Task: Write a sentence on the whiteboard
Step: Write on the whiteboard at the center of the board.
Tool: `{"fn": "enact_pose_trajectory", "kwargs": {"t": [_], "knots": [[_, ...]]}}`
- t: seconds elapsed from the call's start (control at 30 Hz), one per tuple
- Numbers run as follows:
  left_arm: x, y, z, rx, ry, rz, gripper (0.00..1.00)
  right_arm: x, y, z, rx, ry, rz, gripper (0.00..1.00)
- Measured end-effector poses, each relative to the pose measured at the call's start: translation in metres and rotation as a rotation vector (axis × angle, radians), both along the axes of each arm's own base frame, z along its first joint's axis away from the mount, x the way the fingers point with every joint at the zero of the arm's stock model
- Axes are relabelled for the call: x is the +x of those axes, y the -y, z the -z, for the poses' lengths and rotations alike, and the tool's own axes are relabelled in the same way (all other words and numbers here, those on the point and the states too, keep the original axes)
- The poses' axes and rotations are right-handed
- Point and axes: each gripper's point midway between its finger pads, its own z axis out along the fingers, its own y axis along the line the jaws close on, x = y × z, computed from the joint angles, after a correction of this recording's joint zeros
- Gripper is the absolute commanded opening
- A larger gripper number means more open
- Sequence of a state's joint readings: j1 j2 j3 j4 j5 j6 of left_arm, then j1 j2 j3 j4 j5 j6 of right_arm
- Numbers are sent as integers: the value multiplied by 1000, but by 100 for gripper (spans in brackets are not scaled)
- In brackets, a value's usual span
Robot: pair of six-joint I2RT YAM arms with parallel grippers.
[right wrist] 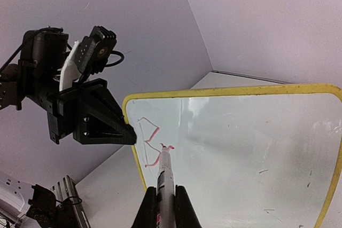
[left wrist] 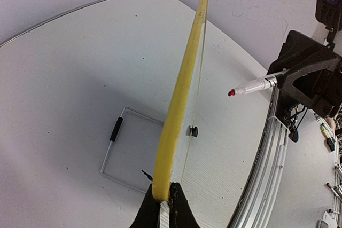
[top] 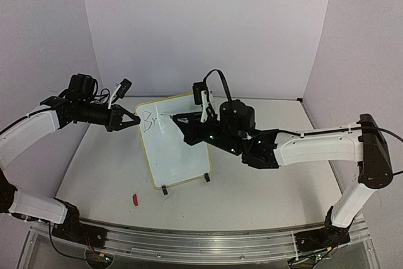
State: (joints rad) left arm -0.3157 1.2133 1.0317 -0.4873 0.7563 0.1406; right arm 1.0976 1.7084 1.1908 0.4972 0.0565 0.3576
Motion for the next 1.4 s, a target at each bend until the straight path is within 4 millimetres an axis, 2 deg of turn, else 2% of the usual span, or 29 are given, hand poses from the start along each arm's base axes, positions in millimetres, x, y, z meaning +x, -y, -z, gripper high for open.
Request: {"fn": "enact_pose_trajectory", "kwargs": {"t": [0.33, 0.73, 1.23, 1.4], "knots": [[0, 1, 0, 1, 0, 2, 0, 4, -5, 14, -27, -11, -13, 0], [-1, 1, 0, 1, 1, 4, 0, 11, -14, 19, -43, -8, -2, 0], [0, 1, 1, 5, 2, -2, 0, 16, -13, 24, -48, -24, 37, 0], [1, 0, 1, 7, 3, -5, 0, 13, -11, 35, -57, -50, 31, 0]]}}
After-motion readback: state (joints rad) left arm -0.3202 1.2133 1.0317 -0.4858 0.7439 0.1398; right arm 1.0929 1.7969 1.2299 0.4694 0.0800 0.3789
